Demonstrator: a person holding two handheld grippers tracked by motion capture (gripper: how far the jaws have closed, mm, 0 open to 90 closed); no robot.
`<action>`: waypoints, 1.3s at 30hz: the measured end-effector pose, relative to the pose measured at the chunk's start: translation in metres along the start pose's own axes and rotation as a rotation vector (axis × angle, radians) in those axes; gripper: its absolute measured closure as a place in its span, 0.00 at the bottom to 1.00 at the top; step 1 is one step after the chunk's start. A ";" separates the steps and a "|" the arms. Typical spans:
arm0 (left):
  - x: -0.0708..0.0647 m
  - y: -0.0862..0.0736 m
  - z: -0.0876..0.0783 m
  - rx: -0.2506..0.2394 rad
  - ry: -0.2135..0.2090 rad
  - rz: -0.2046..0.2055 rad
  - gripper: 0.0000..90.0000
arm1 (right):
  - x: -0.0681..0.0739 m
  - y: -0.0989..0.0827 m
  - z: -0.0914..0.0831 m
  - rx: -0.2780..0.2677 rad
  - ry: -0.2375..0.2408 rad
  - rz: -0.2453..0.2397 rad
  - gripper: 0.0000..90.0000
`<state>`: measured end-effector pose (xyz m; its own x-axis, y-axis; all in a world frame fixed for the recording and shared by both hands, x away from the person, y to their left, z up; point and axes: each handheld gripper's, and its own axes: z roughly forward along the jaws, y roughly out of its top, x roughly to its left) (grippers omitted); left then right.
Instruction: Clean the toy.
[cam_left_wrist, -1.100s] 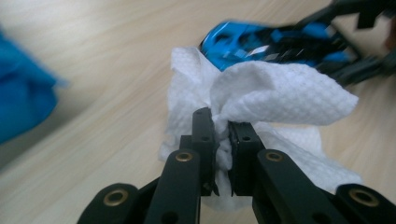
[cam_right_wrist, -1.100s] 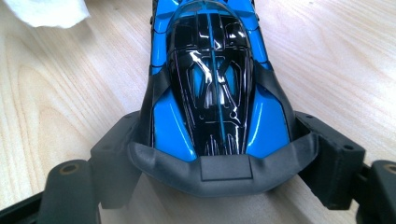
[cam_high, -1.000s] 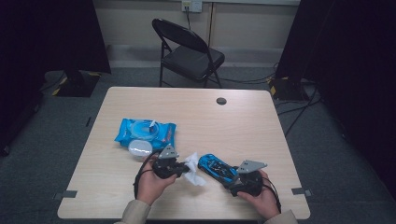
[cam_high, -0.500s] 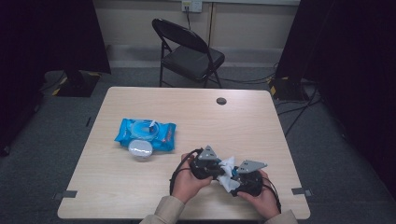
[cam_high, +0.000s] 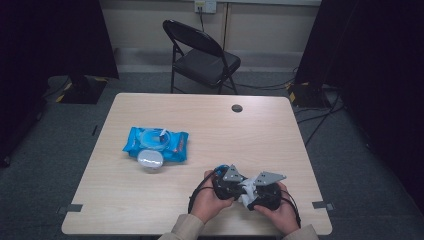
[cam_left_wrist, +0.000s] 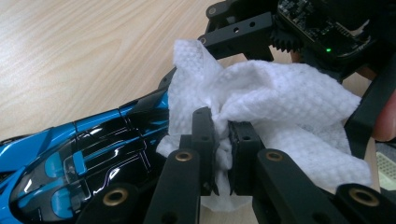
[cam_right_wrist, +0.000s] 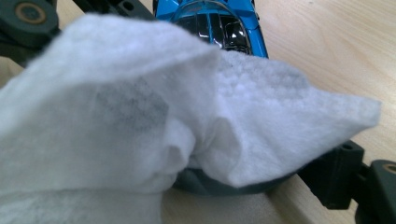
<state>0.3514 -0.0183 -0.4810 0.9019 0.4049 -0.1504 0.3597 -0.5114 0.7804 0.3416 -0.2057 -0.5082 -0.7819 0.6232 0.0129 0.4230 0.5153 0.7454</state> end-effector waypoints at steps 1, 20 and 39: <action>0.000 0.000 0.000 -0.002 0.002 0.005 0.92 | 0.000 0.000 0.000 0.000 0.000 0.000 0.27; 0.019 -0.008 -0.022 0.025 0.070 -0.010 0.92 | 0.000 0.000 0.000 0.000 0.002 0.001 0.27; 0.048 -0.022 -0.041 -0.004 0.143 -0.103 0.92 | 0.000 0.000 0.000 0.001 0.003 0.001 0.27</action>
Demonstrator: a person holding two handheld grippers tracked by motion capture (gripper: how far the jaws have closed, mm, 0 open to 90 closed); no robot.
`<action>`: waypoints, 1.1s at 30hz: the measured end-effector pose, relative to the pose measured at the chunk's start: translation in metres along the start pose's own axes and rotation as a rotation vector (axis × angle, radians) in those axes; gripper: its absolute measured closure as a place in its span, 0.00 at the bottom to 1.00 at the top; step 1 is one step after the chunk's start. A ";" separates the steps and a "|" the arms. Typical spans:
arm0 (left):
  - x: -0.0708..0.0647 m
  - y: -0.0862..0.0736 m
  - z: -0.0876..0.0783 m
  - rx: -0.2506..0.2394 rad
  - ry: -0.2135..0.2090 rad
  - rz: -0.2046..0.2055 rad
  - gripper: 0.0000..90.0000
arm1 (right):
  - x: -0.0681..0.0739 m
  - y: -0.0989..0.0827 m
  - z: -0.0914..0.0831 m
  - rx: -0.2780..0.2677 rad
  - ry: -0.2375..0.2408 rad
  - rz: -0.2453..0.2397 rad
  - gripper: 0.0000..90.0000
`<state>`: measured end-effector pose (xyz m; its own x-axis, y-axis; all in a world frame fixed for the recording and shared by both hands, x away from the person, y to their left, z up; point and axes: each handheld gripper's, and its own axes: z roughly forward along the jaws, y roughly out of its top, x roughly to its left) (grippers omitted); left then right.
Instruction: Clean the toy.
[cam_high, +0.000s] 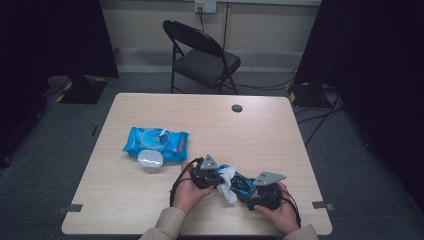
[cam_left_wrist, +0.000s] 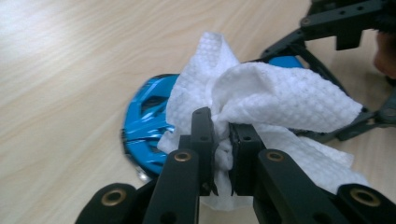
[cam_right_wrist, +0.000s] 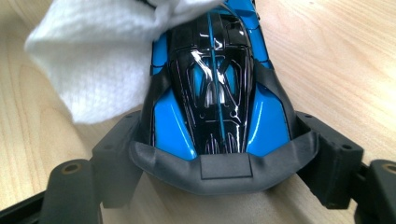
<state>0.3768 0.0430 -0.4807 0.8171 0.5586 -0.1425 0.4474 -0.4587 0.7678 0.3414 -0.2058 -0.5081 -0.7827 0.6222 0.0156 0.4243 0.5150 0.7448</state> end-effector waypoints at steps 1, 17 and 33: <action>0.002 -0.001 0.000 -0.006 -0.004 -0.008 0.92 | 0.000 0.000 0.000 0.000 0.000 0.000 0.27; 0.020 -0.004 -0.001 -0.012 0.074 -0.026 0.92 | 0.000 0.000 0.000 0.000 0.000 -0.001 0.27; 0.039 -0.022 0.000 0.007 0.120 -0.110 0.92 | 0.000 0.000 0.000 0.000 0.001 -0.001 0.27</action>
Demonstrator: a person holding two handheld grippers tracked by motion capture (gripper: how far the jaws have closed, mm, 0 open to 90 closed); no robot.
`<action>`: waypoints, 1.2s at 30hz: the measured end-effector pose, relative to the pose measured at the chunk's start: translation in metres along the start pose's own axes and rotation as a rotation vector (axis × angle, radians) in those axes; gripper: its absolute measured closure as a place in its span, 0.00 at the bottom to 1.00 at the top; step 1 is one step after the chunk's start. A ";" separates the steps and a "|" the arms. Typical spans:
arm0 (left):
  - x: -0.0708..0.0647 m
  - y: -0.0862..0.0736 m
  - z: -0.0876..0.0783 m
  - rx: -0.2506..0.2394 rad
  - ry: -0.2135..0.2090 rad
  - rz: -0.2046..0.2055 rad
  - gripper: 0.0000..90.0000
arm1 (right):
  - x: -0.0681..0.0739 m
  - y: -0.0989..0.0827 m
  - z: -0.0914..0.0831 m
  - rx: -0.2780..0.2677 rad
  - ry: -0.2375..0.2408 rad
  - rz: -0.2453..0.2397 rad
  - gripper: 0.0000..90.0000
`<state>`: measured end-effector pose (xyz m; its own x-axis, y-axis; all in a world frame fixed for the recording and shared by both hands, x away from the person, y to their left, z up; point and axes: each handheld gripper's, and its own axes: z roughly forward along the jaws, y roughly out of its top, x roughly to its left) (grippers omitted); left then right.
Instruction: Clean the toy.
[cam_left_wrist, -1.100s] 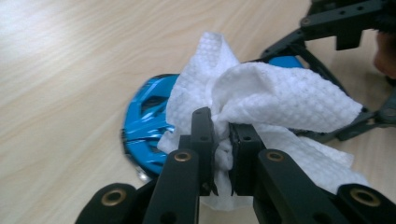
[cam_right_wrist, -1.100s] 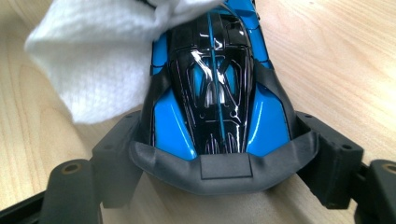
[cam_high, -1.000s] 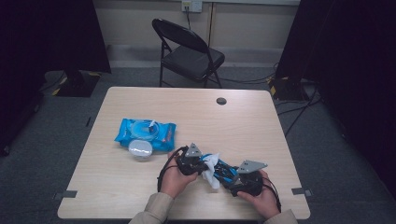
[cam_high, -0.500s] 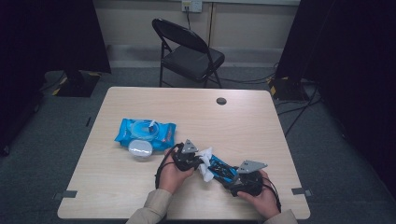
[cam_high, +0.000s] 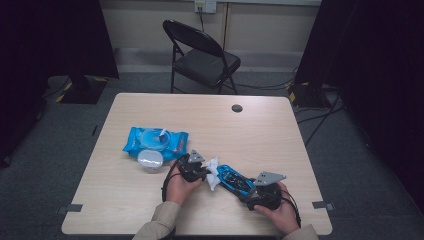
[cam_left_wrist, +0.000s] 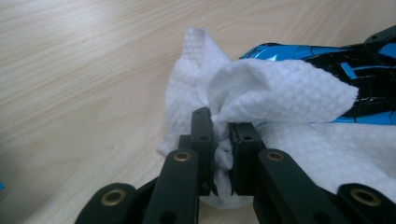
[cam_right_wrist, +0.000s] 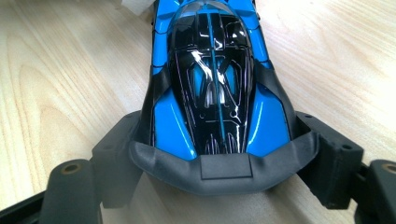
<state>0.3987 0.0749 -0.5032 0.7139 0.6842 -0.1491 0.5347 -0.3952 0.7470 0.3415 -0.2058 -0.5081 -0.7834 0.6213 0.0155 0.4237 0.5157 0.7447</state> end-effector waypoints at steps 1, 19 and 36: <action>0.000 0.000 0.000 0.005 0.001 0.002 0.92 | 0.000 0.000 0.000 0.000 0.000 0.000 0.27; -0.003 0.020 -0.027 -0.011 -0.011 -0.005 0.92 | 0.000 0.000 0.000 0.000 0.001 -0.001 0.27; -0.055 0.072 -0.013 -0.118 -0.145 0.052 0.92 | 0.000 0.000 0.000 0.000 0.001 -0.001 0.27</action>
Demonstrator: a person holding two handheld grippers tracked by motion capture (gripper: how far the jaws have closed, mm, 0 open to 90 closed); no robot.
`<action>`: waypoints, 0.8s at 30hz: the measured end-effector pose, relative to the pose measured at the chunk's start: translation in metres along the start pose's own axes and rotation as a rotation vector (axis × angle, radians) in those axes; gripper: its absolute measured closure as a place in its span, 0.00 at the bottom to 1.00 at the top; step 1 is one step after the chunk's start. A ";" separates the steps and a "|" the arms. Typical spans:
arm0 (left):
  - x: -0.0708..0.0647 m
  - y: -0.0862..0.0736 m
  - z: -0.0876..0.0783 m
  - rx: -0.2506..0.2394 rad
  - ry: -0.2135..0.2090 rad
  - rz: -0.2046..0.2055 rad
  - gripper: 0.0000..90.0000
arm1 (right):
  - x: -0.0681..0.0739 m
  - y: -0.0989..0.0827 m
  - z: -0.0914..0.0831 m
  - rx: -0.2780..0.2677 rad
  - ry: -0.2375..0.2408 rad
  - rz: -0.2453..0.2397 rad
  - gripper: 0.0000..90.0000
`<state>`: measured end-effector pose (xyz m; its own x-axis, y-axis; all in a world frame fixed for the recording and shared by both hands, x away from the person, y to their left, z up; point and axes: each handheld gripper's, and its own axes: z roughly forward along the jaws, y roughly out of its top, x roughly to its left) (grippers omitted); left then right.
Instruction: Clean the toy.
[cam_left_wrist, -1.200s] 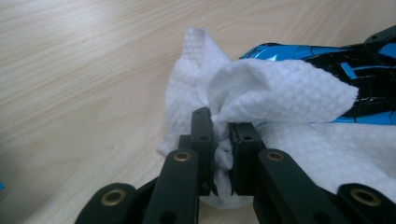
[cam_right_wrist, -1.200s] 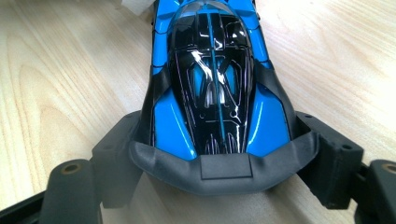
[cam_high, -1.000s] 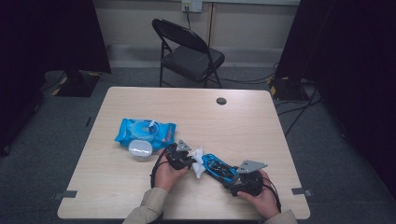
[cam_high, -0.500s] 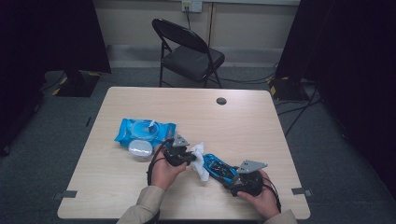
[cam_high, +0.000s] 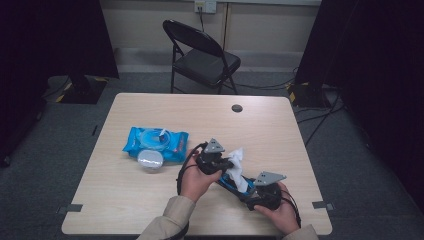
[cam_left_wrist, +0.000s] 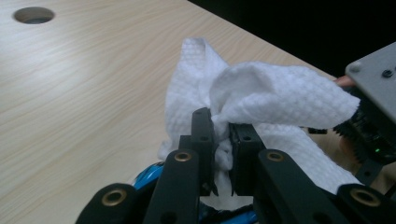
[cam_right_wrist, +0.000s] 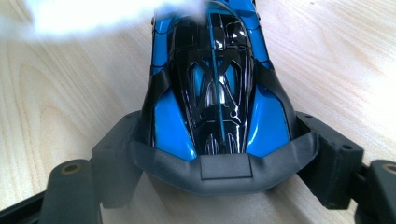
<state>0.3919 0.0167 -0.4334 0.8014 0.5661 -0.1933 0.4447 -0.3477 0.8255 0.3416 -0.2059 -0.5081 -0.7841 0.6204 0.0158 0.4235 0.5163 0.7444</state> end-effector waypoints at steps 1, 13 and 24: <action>-0.003 0.001 0.004 -0.002 -0.007 -0.001 0.92 | 0.000 0.000 0.000 0.000 0.000 0.000 0.27; -0.036 -0.003 0.058 0.082 -0.069 0.062 0.92 | 0.000 0.000 0.000 0.000 0.002 -0.002 0.27; -0.035 -0.017 0.063 0.145 -0.034 0.131 0.92 | -0.001 0.000 0.000 0.002 0.004 -0.004 0.27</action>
<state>0.3818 -0.0439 -0.4740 0.8679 0.4846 -0.1090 0.3869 -0.5222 0.7600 0.3421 -0.2062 -0.5080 -0.7879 0.6156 0.0153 0.4207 0.5199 0.7434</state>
